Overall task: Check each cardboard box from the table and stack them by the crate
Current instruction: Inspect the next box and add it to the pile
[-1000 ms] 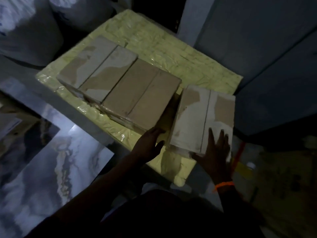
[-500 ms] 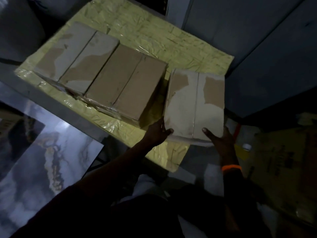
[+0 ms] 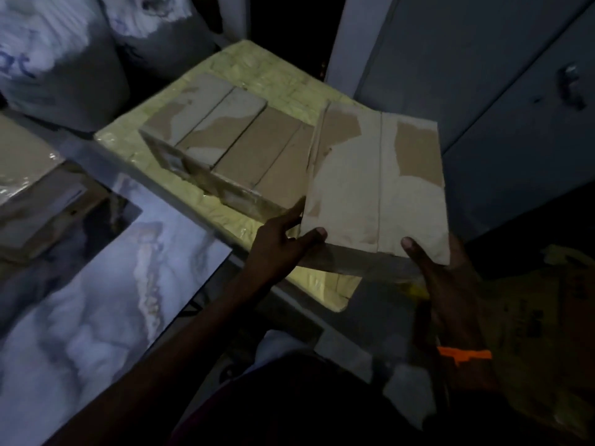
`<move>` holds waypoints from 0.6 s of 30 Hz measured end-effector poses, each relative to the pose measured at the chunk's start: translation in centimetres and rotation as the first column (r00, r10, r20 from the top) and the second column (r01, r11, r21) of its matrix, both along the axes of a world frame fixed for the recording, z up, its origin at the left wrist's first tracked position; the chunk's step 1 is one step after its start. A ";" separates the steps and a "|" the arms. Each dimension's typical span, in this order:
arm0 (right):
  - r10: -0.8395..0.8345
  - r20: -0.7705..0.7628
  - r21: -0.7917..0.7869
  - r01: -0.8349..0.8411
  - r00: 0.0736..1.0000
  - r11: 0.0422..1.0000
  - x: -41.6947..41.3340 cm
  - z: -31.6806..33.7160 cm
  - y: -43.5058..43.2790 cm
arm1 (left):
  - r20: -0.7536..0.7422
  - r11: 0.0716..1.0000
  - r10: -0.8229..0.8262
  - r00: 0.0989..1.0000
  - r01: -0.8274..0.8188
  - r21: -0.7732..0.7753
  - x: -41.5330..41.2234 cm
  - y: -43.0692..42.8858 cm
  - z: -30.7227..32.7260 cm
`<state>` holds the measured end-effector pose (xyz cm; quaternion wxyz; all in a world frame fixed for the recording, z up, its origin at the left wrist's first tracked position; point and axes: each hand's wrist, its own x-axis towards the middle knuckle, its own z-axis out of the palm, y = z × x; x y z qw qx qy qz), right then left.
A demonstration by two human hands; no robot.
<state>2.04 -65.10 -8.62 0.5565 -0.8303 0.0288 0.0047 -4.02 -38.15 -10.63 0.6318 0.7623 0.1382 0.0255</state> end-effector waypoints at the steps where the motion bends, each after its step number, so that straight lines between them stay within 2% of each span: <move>1: 0.029 0.020 0.036 -0.030 0.999 0.999 -0.7 0.4 1.0 | 0.017 0.998 0.051 0.999 -0.051 -0.024 -1.6 0.5 0.7; 4: 0.168 0.056 0.128 -0.174 0.984 0.976 -2.5 1.2 4.8 | 0.056 0.977 0.209 0.976 -0.205 -0.061 -6.4 2.6 1.8; 7: 0.369 0.045 0.113 -0.372 0.928 0.921 -3.8 0.7 9.2 | 0.050 0.935 0.353 0.934 -0.350 -0.046 -12.0 5.2 0.9; 10: 0.484 0.001 0.114 -0.480 0.875 0.870 -5.5 -0.6 14.0 | 0.008 0.850 0.524 0.852 -0.522 -0.074 -17.8 7.5 -0.2; 14: 0.690 -0.049 0.145 -0.678 0.722 0.720 -8.5 -3.2 20.3 | -0.050 0.709 0.694 0.718 -0.694 -0.123 -25.0 9.5 -2.4; 18: 0.836 -0.116 0.080 -0.834 0.536 0.546 -10.7 -6.2 24.8 | -0.144 0.535 0.829 0.541 -0.841 -0.077 -30.5 9.8 -4.4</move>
